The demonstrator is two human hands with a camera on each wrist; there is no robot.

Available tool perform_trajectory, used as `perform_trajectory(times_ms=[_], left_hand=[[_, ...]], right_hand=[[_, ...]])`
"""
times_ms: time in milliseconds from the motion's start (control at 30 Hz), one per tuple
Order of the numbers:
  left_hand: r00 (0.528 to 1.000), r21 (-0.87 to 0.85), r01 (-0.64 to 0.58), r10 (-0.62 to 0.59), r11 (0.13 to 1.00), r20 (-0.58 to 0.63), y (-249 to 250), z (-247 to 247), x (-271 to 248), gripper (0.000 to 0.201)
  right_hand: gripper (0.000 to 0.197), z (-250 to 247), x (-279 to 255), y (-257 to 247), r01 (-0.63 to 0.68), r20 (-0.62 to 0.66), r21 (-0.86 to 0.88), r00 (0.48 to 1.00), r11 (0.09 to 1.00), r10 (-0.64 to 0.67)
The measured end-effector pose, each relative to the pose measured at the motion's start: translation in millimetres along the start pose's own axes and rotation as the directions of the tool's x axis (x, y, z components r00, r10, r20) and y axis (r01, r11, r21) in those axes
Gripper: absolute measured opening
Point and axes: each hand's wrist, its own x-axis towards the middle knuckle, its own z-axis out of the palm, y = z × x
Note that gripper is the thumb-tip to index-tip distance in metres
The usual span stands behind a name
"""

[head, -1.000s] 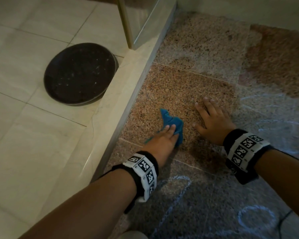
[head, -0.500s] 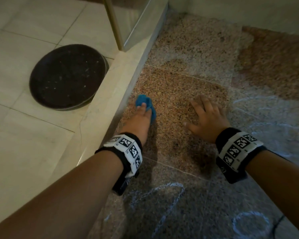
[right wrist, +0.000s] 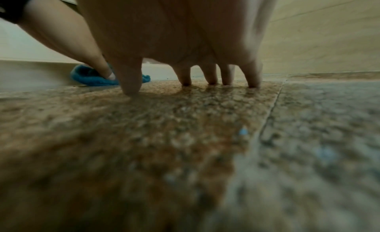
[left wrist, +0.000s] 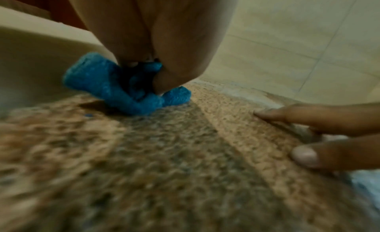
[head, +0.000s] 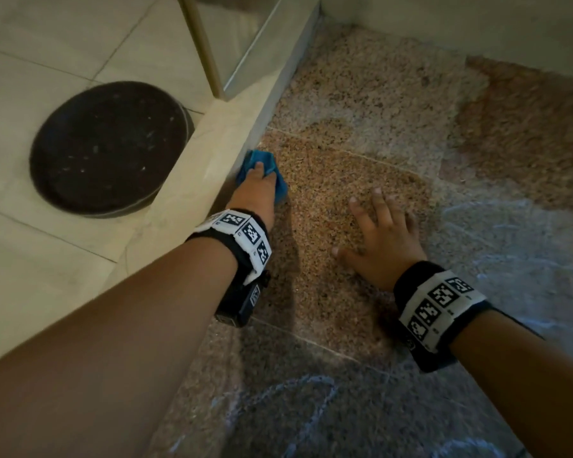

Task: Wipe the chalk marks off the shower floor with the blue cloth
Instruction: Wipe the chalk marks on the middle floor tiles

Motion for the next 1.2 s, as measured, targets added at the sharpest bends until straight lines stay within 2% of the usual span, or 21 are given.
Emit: perform_trajectory(times_ms=[200,233,300,367,433,600,767,900,1067,1200], left_hand=[[0.979,0.0,-0.194,0.194,0.981,0.069,19,7,6,0.074],[0.981,-0.014,-0.187,0.187,0.982,0.044,14,6,8,0.072],[0.995,-0.029,-0.099,0.098,0.995,-0.019,4,-1,14,0.07],[1.0,-0.004,0.025,-0.025,1.0,-0.015,-1,-10,18,0.073],[0.999,-0.012,0.048,-0.048,0.999,0.01,3,-15,15,0.075],[0.987,-0.014,-0.152,0.153,0.988,0.048,31,-4,-2,0.076],[0.933,-0.019,-0.329,0.328,0.944,0.148,55,14,-22,0.076],[0.909,-0.031,-0.37,0.369,0.928,0.195,55,23,-41,0.081],[0.894,-0.054,-0.398,0.4,0.916,0.203,51,34,-61,0.076],[0.863,-0.029,-0.446,0.438,0.895,0.252,46,42,-78,0.073]], right_hand=[[0.087,3,0,-1,0.004,-0.031,-0.011,1.0,1.0,-0.005],[0.087,4,0,-1,0.009,-0.034,-0.008,0.999,1.0,-0.009],[0.088,4,0,-1,0.011,-0.032,-0.005,0.999,1.0,-0.012],[0.088,3,0,0,0.016,-0.024,-0.014,1.0,1.0,-0.016],[0.088,3,0,0,0.02,-0.017,-0.015,1.0,1.0,-0.02],[0.088,0,-2,-4,0.012,-0.027,-0.029,1.0,1.0,-0.013],[0.088,-3,-1,-3,0.01,-0.012,-0.033,1.0,0.999,-0.01],[0.088,-6,1,2,0.018,0.034,-0.021,0.999,1.0,-0.017],[0.092,-12,0,9,0.05,0.072,0.018,0.996,0.999,-0.051],[0.084,-16,-4,16,0.07,0.13,0.123,0.988,0.99,-0.086]])
